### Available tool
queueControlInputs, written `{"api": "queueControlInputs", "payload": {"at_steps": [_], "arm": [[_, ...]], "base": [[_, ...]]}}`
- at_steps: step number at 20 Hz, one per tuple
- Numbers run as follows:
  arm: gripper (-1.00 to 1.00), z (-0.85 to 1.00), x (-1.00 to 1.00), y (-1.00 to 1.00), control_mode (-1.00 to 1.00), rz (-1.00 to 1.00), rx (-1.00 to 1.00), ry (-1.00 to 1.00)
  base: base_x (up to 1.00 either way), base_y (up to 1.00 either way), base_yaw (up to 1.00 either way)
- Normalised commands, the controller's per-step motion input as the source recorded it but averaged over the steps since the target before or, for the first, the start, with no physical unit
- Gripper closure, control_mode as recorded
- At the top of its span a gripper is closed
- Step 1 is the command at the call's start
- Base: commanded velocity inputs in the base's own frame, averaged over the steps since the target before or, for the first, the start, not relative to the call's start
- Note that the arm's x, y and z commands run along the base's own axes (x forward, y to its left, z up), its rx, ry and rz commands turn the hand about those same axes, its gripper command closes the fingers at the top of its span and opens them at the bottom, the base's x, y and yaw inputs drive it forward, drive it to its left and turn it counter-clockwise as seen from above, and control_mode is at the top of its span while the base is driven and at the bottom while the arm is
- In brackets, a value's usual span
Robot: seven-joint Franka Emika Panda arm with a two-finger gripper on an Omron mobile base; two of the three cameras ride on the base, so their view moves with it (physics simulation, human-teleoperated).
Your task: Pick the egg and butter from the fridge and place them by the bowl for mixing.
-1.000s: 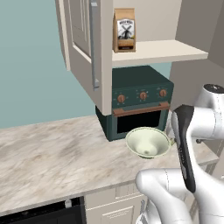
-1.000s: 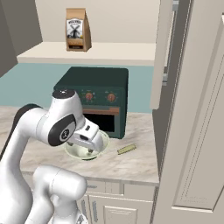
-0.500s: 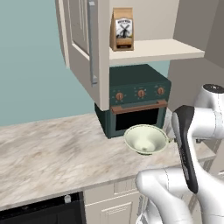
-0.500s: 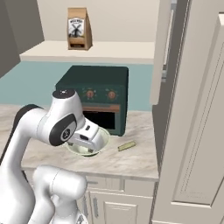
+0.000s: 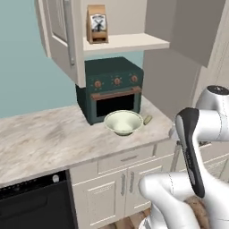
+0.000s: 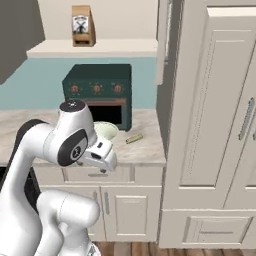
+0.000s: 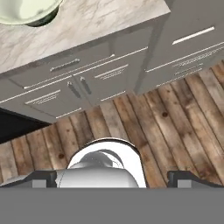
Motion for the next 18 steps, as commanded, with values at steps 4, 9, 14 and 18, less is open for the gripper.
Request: {"api": "queueControlInputs", "payload": {"at_steps": [4, 9, 14, 18], "arm": [[-1.00, 0.00, 0.00, 0.00, 1.00, 0.00, 0.00, 0.00], [-1.00, 0.00, 0.00, 0.00, 1.00, 0.00, 0.00, 0.00], [-1.00, 0.00, 0.00, 0.00, 1.00, 0.00, 0.00, 0.00], [-1.00, 0.00, 0.00, 0.00, 1.00, 0.00, 0.00, 0.00]], "base": [[0.00, 0.10, -0.98], [0.00, 0.06, -1.00], [0.00, 0.01, -0.95], [0.00, 0.04, -1.00]]}}
